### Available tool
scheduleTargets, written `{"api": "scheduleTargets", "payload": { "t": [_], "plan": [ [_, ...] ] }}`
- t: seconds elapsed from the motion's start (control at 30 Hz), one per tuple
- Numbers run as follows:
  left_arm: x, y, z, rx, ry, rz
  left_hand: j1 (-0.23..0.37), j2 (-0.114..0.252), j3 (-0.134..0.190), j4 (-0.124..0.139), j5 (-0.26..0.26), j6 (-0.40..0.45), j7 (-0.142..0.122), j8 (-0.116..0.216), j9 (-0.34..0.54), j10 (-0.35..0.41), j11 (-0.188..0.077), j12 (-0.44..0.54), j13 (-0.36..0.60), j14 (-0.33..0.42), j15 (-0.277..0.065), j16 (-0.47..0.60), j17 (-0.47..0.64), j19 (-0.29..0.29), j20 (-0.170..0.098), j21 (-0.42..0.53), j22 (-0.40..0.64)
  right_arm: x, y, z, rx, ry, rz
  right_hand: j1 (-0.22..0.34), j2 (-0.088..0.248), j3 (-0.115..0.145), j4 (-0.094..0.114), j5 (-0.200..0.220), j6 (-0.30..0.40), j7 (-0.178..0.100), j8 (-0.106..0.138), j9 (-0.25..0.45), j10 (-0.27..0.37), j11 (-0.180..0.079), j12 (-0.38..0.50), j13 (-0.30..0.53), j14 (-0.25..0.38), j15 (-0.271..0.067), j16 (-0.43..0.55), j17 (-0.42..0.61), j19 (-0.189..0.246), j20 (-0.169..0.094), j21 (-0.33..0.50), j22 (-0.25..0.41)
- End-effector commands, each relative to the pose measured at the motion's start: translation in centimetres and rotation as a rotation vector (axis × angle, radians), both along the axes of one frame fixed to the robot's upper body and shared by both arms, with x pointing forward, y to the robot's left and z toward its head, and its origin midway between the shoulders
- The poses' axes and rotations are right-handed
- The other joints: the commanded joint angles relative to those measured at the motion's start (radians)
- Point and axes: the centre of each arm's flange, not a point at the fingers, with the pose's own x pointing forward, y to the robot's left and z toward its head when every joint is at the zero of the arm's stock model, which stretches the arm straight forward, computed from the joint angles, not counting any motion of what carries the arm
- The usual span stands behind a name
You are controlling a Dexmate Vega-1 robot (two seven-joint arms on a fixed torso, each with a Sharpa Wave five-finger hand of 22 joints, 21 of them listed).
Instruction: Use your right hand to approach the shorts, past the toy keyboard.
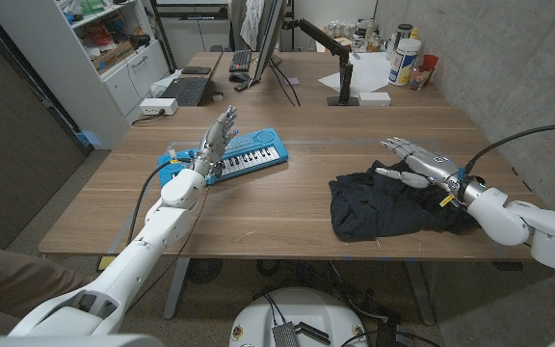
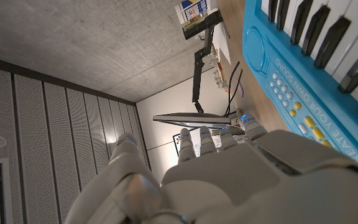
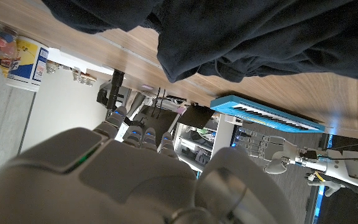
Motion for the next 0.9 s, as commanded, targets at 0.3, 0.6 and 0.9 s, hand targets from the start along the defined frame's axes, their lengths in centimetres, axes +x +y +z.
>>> {"api": "scheduleTargets", "payload": {
  "t": [0.3, 0.6, 0.9],
  "plan": [
    [-0.1, 0.5, -0.3, -0.002, 0.006, 0.006, -0.01, 0.0, 0.004, 0.003, 0.005, 0.004, -0.002, 0.002, 0.004, -0.001, 0.0, 0.004, 0.002, -0.009, 0.001, 0.004, 0.004, -0.003, 0.0, 0.004, -0.001, 0.7, 0.3, -0.9, -0.001, 0.002, -0.019, 0.018, 0.002, -0.001, -0.006, -0.003, -0.007, -0.007, 0.001, 0.004, -0.017, 0.01, -0.005, 0.002, -0.068, 0.012, 0.006, 0.0, -0.001, 0.012, 0.004, 0.003],
    [-0.2, 0.4, -0.3, -0.002, 0.007, 0.006, -0.011, 0.0, 0.004, 0.003, 0.005, 0.008, -0.002, 0.003, 0.004, 0.004, 0.001, 0.006, 0.002, -0.006, 0.0, 0.006, 0.004, -0.001, 0.0, 0.005, 0.0, 1.0, 0.1, -1.5, 0.002, 0.008, -0.032, 0.019, 0.002, -0.001, -0.007, -0.004, -0.009, -0.007, 0.001, 0.004, -0.022, 0.012, -0.005, 0.002, -0.069, 0.012, 0.006, 0.0, -0.004, 0.013, 0.003, 0.003],
    [-0.1, 0.1, -0.5, 0.001, 0.014, -0.002, -0.011, 0.0, 0.004, 0.002, 0.005, 0.009, -0.001, 0.003, 0.004, 0.019, -0.001, 0.012, 0.002, -0.006, 0.0, 0.005, 0.003, 0.001, 0.0, 0.006, 0.0, 1.1, 0.1, -1.8, 0.0, 0.02, -0.033, 0.022, 0.004, 0.0, -0.008, -0.004, -0.009, -0.009, 0.003, 0.004, -0.026, 0.011, -0.004, 0.002, -0.072, 0.014, 0.006, 0.0, -0.006, 0.014, 0.003, 0.003]
  ]
}}
